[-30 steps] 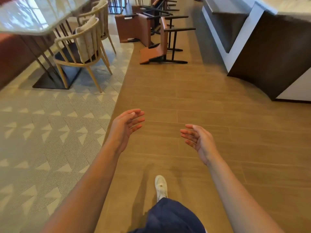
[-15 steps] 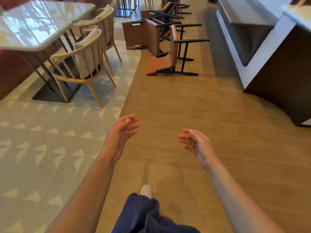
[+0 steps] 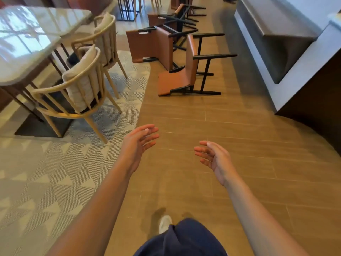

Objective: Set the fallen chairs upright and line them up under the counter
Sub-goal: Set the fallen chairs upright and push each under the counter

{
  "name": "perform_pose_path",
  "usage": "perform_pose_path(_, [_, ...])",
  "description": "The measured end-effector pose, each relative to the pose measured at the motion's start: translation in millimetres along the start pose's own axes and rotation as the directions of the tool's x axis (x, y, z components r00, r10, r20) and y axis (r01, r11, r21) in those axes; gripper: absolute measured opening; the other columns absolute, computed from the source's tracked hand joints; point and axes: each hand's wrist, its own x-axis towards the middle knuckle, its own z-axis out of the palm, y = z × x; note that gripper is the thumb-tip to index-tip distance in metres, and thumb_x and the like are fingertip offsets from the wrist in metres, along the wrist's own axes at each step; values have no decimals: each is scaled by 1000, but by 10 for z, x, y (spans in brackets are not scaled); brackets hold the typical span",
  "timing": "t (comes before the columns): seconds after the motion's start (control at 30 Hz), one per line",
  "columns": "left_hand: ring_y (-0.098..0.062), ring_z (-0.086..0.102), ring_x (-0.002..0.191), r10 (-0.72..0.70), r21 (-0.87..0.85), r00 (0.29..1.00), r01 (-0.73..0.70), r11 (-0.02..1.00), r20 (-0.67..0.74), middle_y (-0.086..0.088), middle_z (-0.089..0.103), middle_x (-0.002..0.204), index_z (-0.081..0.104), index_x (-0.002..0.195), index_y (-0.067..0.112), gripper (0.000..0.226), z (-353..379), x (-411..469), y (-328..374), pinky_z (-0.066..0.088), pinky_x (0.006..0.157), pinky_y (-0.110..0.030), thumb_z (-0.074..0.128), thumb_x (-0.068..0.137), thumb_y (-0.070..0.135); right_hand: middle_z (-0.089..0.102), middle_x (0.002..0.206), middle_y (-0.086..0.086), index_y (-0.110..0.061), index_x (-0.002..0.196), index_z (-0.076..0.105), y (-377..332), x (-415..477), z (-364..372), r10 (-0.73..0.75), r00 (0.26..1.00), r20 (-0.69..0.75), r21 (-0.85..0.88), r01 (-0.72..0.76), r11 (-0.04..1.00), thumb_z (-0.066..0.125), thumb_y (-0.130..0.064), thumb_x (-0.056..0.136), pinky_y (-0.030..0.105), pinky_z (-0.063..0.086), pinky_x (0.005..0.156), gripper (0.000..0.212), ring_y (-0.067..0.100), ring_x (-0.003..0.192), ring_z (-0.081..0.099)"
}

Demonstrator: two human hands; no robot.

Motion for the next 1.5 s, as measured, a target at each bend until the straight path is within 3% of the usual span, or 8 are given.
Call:
perform_pose_path(0.4, [-24, 68, 101, -31, 19, 1000, 31, 999, 4, -11, 70, 113, 64, 111, 8, 24, 12, 2154, 511, 49, 93, -39, 47, 95, 12, 75, 93, 9, -15, 103, 67, -530, 2041, 436, 28, 1000, -6, 29, -28, 999, 46, -22, 100, 31, 51, 73, 23, 17, 86, 71])
perform_pose_path(0.77, [-23, 67, 100, -50, -23, 994, 48, 999, -93, -10, 70, 111, 64, 112, 7, 25, 47, 4237, 1197, 49, 93, -39, 46, 96, 13, 75, 96, 9, -15, 104, 68, -1569, 4232, 1149, 94, 993, 77, -68, -89, 994, 47, -23, 100, 32, 51, 77, 23, 18, 89, 71])
perform_pose_path(1.0, [-24, 68, 100, -80, -70, 986, 71, 995, -147, -11, 70, 111, 61, 116, 5, 31, -216, 5423, 1456, 51, 89, -37, 40, 100, 22, 75, 99, 9, -14, 108, 67, -1791, 5299, 1642, 150, 985, 91, -104, -140, 985, 46, -24, 100, 31, 51, 77, 24, 20, 93, 71])
perform_pose_path(1.5, [-23, 67, 96, -177, 56, 984, 177, 983, -19, -15, 69, 111, 60, 118, 0, 31, -836, 8475, 2391, 49, 90, -37, 42, 99, 16, 75, 98, 10, -14, 107, 67, -2355, 7641, 3005, 177, 981, -81, 12, -177, 984, 45, -23, 101, 32, 50, 77, 25, 20, 93, 71])
